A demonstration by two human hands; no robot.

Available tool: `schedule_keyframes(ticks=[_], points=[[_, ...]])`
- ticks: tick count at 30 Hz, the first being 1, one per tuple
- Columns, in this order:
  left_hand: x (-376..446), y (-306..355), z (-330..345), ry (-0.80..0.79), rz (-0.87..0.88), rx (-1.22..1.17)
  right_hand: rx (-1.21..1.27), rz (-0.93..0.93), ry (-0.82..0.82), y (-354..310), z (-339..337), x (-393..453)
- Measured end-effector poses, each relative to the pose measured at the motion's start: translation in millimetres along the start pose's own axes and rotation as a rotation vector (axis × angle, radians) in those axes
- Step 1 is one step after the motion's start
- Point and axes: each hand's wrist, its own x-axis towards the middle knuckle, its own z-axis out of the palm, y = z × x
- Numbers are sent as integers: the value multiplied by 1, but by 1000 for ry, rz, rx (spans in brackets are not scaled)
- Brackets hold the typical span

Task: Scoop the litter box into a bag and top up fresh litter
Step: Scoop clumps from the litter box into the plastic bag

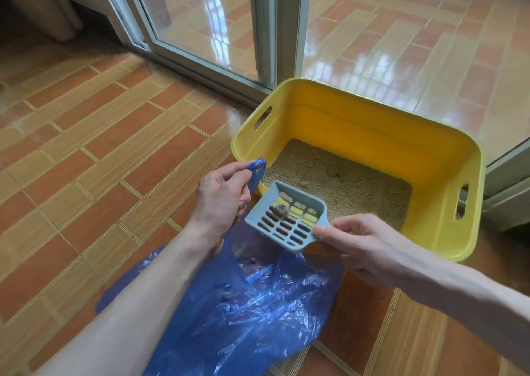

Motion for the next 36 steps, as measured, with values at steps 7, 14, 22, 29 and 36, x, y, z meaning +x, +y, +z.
schedule_keyframes(ticks=[7,14,22,29,36], points=[[-3,1,-1,5,-2,21,-243,3,22,52,33,39],[-6,2,2,-18,-15,-5,-524,-103,83,63,56,64],[-3,-5,-1,-26,-28,24,-946,-296,232,77,76,73],[-5,-4,-2,-46,-22,36,-1269,-475,296,83,74,83],[-5,-5,-5,-38,-28,44,-1538,-529,256,95,59,84]])
